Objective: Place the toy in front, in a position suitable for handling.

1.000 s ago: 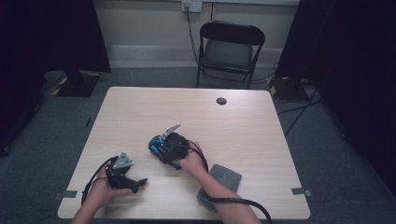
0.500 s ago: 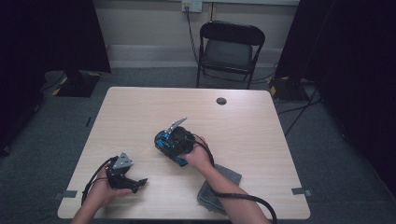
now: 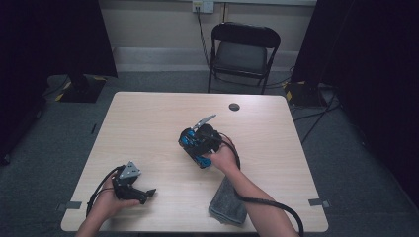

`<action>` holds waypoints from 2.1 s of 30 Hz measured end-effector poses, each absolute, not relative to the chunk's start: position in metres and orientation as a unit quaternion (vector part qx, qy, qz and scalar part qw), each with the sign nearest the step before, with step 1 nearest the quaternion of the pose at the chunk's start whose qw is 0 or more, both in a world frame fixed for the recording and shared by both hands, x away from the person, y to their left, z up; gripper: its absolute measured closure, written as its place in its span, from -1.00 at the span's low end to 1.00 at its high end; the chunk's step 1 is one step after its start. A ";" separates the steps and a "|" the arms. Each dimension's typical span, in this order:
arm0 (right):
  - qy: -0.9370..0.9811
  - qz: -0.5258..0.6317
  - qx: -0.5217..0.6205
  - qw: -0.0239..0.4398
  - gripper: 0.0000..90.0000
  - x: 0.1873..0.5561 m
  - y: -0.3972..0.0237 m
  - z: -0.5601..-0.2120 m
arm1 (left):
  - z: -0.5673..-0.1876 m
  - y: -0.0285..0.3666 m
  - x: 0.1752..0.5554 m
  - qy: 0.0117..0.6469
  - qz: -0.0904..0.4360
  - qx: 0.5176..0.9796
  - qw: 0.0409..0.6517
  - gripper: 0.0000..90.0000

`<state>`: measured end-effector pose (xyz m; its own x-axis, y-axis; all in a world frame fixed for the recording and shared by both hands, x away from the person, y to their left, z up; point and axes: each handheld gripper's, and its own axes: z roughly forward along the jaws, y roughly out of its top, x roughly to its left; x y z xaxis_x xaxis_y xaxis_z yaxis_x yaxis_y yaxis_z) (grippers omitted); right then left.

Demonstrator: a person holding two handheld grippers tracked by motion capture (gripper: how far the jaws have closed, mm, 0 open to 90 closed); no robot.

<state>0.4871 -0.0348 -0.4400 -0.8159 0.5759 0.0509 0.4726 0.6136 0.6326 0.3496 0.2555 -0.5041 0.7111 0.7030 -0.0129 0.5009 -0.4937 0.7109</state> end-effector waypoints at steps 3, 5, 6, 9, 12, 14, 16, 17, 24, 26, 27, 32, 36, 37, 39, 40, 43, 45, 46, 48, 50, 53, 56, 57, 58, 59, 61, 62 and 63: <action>0.890 0.333 0.301 0.078 -0.39 0.489 -0.039 -0.437 | -0.504 0.255 0.350 0.353 0.141 0.852 0.359 -1.00; 0.892 0.329 0.299 0.078 -0.39 0.489 -0.038 -0.437 | -0.504 0.256 0.350 0.353 0.141 0.853 0.359 -1.00; 0.894 0.327 0.296 0.078 -0.39 0.489 -0.036 -0.439 | -0.504 0.256 0.350 0.353 0.141 0.853 0.359 -1.00; 0.894 0.330 0.294 0.070 -0.39 0.487 -0.029 -0.446 | -0.504 0.255 0.350 0.353 0.141 0.852 0.359 -1.00; 0.900 0.323 0.285 0.067 -0.39 0.484 -0.020 -0.454 | -0.504 0.255 0.350 0.353 0.141 0.852 0.359 -1.00; 0.904 0.317 0.280 0.065 -0.38 0.483 -0.015 -0.459 | -0.504 0.255 0.350 0.353 0.141 0.852 0.359 -1.00; 0.905 0.313 0.279 0.064 -0.38 0.482 -0.011 -0.465 | -0.504 0.256 0.350 0.353 0.141 0.852 0.359 -1.00; 0.905 0.314 0.281 0.064 -0.38 0.482 -0.010 -0.467 | -0.504 0.256 0.350 0.353 0.141 0.853 0.359 -1.00; 0.905 0.310 0.284 0.066 -0.38 0.482 -0.007 -0.475 | -0.504 0.256 0.350 0.353 0.141 0.853 0.359 -1.00; 0.905 0.310 0.282 0.073 -0.39 0.481 -0.006 -0.475 | -0.504 0.256 0.350 0.353 0.141 0.853 0.359 -1.00; 0.904 0.314 0.279 0.077 -0.40 0.480 -0.006 -0.475 | -0.504 0.256 0.350 0.353 0.141 0.853 0.359 -1.00; 0.903 0.307 0.282 0.103 -0.70 0.477 -0.006 -0.476 | -0.504 0.256 0.350 0.353 0.141 0.853 0.358 -1.00; 0.909 0.294 0.278 0.101 -0.70 0.475 -0.010 -0.482 | -0.504 0.256 0.350 0.353 0.141 0.853 0.359 -1.00; 0.909 0.296 0.279 0.096 -0.70 0.475 -0.010 -0.484 | -0.504 0.256 0.350 0.353 0.141 0.853 0.359 -1.00; 0.910 0.294 0.278 0.091 -0.66 0.474 -0.011 -0.489 | -0.504 0.256 0.350 0.353 0.141 0.853 0.358 -1.00; 0.910 0.294 0.278 0.091 -0.66 0.474 -0.011 -0.489 | -0.504 0.256 0.350 0.353 0.141 0.853 0.358 -1.00; 0.908 0.306 0.269 0.092 -0.43 0.472 -0.011 -0.488 | -0.504 0.256 0.350 0.353 0.141 0.853 0.359 -1.00; 0.908 0.302 0.278 0.089 -0.42 0.472 -0.011 -0.487 | -0.504 0.256 0.350 0.353 0.141 0.853 0.358 -1.00; 0.908 0.299 0.279 0.088 -0.42 0.473 -0.010 -0.486 | -0.504 0.256 0.350 0.353 0.141 0.853 0.358 -1.00; 0.905 0.302 0.292 0.072 -0.42 0.474 -0.012 -0.485 | -0.504 0.256 0.350 0.353 0.141 0.853 0.358 -1.00; 0.903 0.302 0.298 0.061 -0.42 0.476 -0.014 -0.483 | -0.504 0.256 0.350 0.353 0.141 0.853 0.358 -1.00; 0.906 0.297 0.294 0.061 -0.42 0.477 -0.015 -0.480 | -0.504 0.256 0.350 0.353 0.141 0.853 0.359 -1.00; 0.906 0.299 0.291 0.067 -0.42 0.477 -0.016 -0.477 | -0.504 0.256 0.350 0.353 0.141 0.853 0.359 -1.00; 0.908 0.296 0.289 0.066 -0.42 0.478 -0.016 -0.475 | -0.504 0.256 0.350 0.353 0.141 0.853 0.359 -1.00; 0.907 0.298 0.290 0.069 -0.42 0.478 -0.016 -0.473 | -0.504 0.256 0.350 0.353 0.141 0.853 0.359 -1.00; 0.907 0.299 0.289 0.069 -0.42 0.479 -0.017 -0.471 | -0.504 0.256 0.350 0.353 0.141 0.853 0.359 -1.00; 0.904 0.306 0.293 0.067 -0.42 0.481 -0.020 -0.467 | -0.504 0.256 0.350 0.353 0.141 0.853 0.359 -1.00; 0.903 0.307 0.292 0.070 -0.42 0.482 -0.021 -0.465 | -0.504 0.256 0.350 0.353 0.141 0.853 0.359 -1.00; 0.903 0.305 0.294 0.073 -0.42 0.484 -0.023 -0.464 | -0.504 0.256 0.350 0.353 0.141 0.853 0.359 -1.00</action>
<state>0.4838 -0.0233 -0.4640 -0.8164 0.5755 0.0475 0.4861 0.6407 0.5943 0.3495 0.2555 -0.5042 0.7110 0.7031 -0.0135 0.5012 -0.4932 0.7110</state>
